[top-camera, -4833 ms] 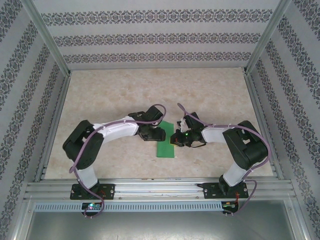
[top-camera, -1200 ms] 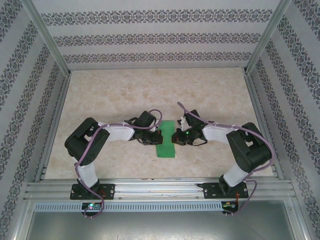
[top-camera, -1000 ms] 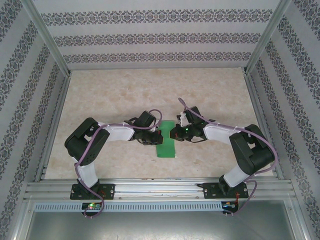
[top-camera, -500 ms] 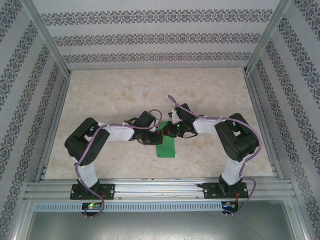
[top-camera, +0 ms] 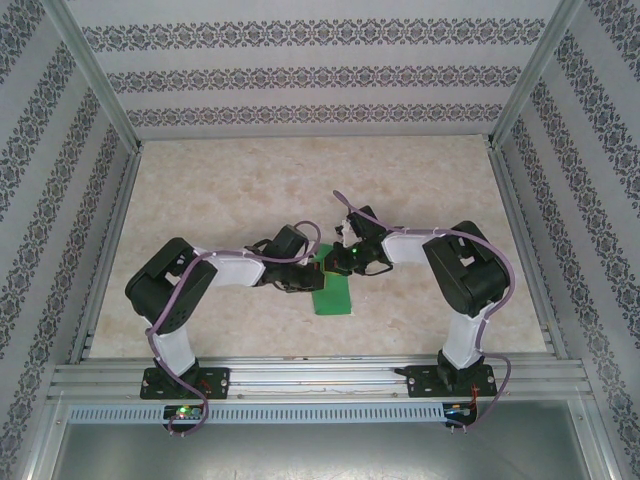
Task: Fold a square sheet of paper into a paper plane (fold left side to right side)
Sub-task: First fold the square sheet of paper in half at the center of the table.
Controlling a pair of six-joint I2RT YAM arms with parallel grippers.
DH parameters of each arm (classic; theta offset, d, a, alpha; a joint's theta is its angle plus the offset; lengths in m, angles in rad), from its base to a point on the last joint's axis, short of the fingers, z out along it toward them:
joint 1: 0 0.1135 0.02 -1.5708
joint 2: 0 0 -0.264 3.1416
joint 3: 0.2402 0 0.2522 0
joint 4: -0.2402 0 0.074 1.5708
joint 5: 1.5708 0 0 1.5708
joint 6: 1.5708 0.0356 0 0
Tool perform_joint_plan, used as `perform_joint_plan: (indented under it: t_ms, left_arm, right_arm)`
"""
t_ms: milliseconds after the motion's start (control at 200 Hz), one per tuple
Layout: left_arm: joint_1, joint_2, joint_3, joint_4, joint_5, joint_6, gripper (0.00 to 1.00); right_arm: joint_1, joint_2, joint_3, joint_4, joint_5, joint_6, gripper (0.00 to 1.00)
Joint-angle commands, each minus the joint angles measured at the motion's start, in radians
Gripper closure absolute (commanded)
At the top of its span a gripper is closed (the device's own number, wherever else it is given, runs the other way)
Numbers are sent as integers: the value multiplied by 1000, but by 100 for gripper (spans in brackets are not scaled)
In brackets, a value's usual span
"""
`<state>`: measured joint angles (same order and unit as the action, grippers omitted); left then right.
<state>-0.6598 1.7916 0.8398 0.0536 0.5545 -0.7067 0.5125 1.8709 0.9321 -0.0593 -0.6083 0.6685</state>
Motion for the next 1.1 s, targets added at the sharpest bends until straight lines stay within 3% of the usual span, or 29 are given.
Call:
perform_joint_plan:
  t_ms: [0,580,894,1094]
  left_arm:
    - [-13,-28,-69,-82,36,-30,97]
    - [-117,-207,-283,-92,43,-145,97]
    - [-118,-277,-305,-134,20,-148,97]
    - [-88,-410,-255,-241,-30,-108,96]
  right_arm:
    - [-13,69,-17,-88,128,-33,100]
    - [-27,68,-27,-105,131,-46,100]
    - [-22,62,-30,-107,124,-53,100]
    - [-14,47,-30,-106,117,-64,100]
